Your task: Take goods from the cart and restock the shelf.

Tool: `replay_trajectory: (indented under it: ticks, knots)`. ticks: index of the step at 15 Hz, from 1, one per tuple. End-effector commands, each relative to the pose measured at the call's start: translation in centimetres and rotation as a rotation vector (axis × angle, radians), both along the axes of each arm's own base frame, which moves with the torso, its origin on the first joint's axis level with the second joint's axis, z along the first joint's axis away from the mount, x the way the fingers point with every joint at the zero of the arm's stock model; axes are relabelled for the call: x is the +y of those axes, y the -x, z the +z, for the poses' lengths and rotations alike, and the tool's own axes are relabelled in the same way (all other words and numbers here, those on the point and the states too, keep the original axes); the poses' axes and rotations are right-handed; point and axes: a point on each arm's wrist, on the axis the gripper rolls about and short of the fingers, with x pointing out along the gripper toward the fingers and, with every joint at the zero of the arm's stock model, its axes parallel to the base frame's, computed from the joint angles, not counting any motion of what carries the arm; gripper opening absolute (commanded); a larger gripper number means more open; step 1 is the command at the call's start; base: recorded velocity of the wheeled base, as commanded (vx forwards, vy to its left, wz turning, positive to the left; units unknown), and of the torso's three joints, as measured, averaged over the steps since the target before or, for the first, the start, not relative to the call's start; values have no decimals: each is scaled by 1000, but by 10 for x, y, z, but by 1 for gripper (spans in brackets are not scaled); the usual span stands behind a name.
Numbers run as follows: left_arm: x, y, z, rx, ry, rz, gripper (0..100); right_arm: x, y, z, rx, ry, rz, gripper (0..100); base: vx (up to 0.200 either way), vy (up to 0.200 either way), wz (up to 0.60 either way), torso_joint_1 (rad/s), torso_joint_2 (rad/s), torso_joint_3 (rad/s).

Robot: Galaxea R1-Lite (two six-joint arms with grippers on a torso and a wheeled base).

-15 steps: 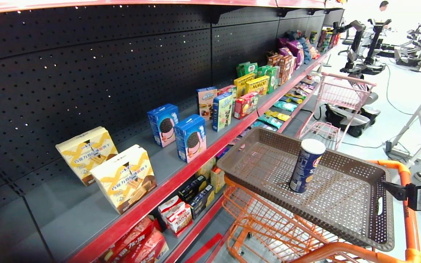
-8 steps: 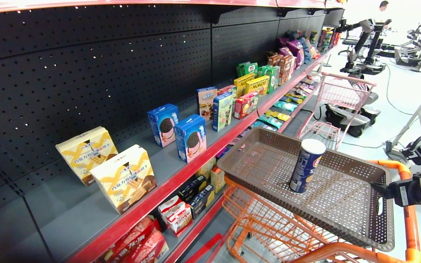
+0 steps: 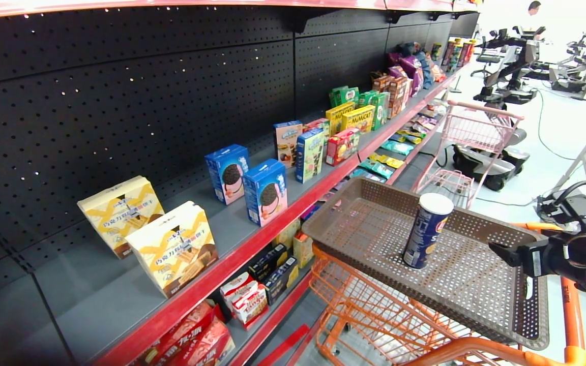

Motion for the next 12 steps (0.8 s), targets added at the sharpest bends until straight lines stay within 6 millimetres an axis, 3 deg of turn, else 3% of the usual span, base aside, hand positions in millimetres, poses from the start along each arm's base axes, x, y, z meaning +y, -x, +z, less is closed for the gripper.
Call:
replay_trajectory:
  ticks: [1,5,8,12]
  knots:
    - [0,0,0,0,0,1,100,6,-2,-11,47,4,23,100,0,0,0,0,0,0]
    - [0,0,0,0,0,1,100,11,4,-12,43,47,22,100,0,0,0,0,0,0]
    - [0,0,0,0,0,-1,100,9,-2,-4,-10,57,4,100,0,0,-600,4,4,2]
    - [0,0,0,0,0,-1,100,8,-5,-10,-14,43,9,100,0,0,0,0,0,0]
